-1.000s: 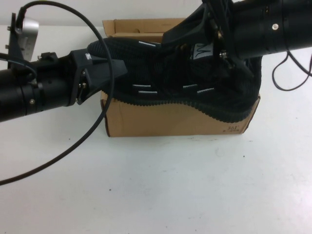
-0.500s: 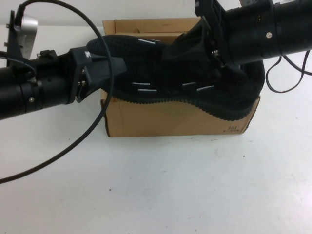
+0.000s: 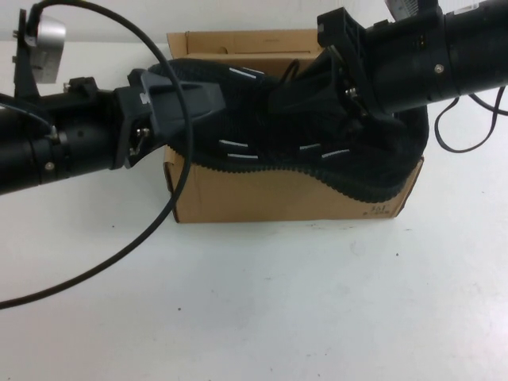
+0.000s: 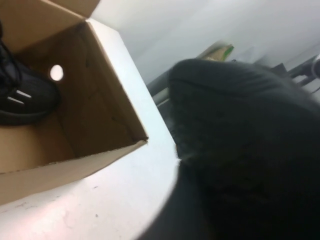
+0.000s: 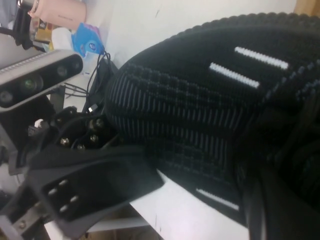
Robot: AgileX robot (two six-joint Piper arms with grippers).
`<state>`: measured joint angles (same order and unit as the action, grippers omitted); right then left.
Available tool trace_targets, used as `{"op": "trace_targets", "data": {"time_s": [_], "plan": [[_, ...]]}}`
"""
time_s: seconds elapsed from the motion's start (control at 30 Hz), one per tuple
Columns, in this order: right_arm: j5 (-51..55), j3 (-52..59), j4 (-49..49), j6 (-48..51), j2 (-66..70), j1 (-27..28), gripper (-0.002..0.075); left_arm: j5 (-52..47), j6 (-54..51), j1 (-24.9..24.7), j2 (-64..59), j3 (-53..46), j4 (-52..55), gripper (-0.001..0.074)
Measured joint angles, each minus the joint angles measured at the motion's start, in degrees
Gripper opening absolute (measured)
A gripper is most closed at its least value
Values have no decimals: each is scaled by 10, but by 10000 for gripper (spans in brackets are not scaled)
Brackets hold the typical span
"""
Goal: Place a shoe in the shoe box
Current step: Place the shoe in the shoe box
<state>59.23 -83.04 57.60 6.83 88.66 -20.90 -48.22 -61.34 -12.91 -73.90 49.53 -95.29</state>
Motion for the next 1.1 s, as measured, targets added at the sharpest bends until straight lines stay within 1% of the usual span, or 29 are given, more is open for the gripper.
{"op": "trace_targets", "data": {"time_s": [0.07,0.1,0.2,0.3,0.53,0.73,0.8,0.83,0.87,0.93,0.97,1.0,1.03,1.1], "plan": [[2,0,0,1,1,0,1,-6,0,0,0,0,-1,592],[4,0,0,2,1,0,1,-7,0,0,0,1,-1,620],[15,0,0,3,1,5,1,-7,0,0,0,3,-1,657],[33,0,4,6,1,20,1,-7,-5,-1,0,3,-1,664],[55,2,2,26,-5,74,-1,7,-64,-1,0,4,-6,664],[61,2,-1,36,-25,123,-1,12,-81,21,0,4,-8,664],[61,3,-1,36,-25,133,-1,15,-86,29,0,4,-10,648],[58,4,-2,38,-25,136,-1,18,-90,33,0,4,-4,625],[54,4,-2,43,-25,137,-1,22,-93,36,0,4,6,573],[46,4,-3,47,-25,138,-1,29,-95,39,0,5,46,382],[44,4,-3,48,-25,138,-1,31,-96,40,0,8,81,258],[43,4,-1,50,-22,138,-1,31,-99,40,0,14,119,171],[43,0,-1,52,-19,138,-1,30,-100,40,0,21,158,112],[43,-13,-1,67,-5,138,-1,21,-99,40,1,34,233,50]]}}
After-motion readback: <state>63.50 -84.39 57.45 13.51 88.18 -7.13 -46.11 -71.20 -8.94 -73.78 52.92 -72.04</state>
